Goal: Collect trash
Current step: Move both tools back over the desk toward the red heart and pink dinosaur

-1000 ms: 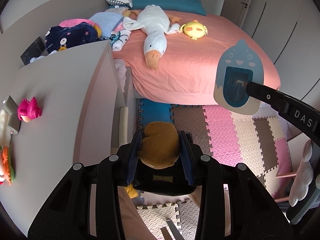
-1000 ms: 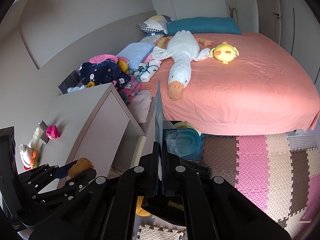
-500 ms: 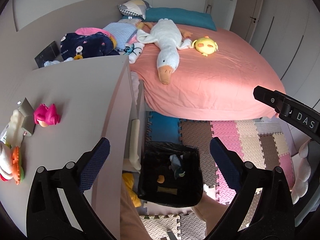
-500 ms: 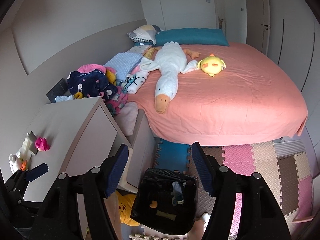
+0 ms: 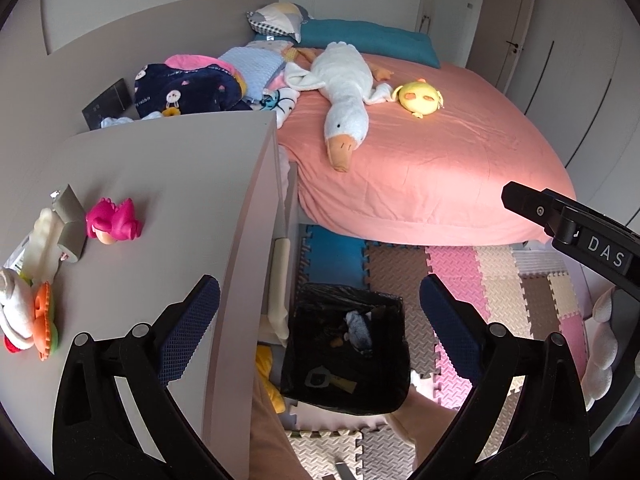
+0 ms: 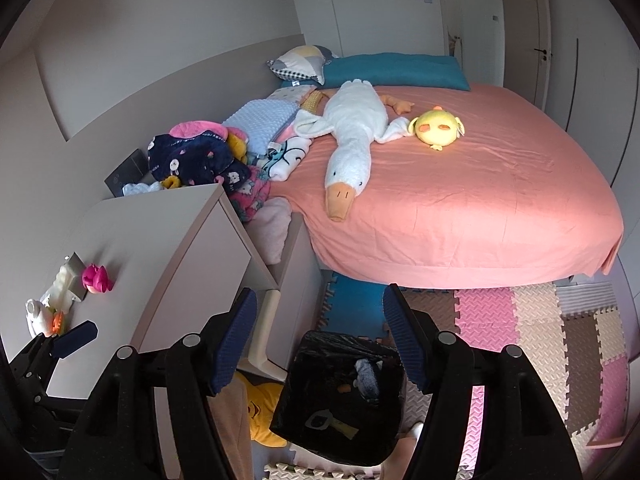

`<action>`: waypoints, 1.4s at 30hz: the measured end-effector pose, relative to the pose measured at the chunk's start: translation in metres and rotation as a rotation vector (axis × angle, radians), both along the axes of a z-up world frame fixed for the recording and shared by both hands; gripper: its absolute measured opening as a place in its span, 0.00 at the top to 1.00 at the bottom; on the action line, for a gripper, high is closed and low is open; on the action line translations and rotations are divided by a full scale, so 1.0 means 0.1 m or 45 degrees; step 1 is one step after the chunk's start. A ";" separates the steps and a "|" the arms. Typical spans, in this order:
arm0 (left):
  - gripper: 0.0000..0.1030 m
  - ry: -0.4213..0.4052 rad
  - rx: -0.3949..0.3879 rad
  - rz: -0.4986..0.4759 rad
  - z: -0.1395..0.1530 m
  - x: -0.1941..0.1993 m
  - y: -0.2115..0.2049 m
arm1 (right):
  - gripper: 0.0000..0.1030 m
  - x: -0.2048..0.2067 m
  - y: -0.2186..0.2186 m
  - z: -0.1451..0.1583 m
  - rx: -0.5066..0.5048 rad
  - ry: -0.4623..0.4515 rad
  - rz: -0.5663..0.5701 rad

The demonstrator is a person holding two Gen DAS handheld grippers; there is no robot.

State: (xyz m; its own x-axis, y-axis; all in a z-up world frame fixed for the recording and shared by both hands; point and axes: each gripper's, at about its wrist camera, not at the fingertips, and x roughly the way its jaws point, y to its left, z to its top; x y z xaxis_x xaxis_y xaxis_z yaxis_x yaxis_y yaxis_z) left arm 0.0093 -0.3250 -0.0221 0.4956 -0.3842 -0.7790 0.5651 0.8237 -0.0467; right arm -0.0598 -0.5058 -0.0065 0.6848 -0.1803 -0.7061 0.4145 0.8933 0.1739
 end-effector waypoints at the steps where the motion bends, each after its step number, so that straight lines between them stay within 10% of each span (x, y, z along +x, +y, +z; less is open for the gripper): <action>1: 0.06 -0.004 0.001 0.007 0.00 0.00 0.03 | 0.36 0.01 0.03 0.00 0.002 -0.001 0.007; 42: 0.06 -0.043 0.048 0.503 0.00 0.33 2.44 | 0.36 1.13 2.12 -0.23 0.014 0.074 0.487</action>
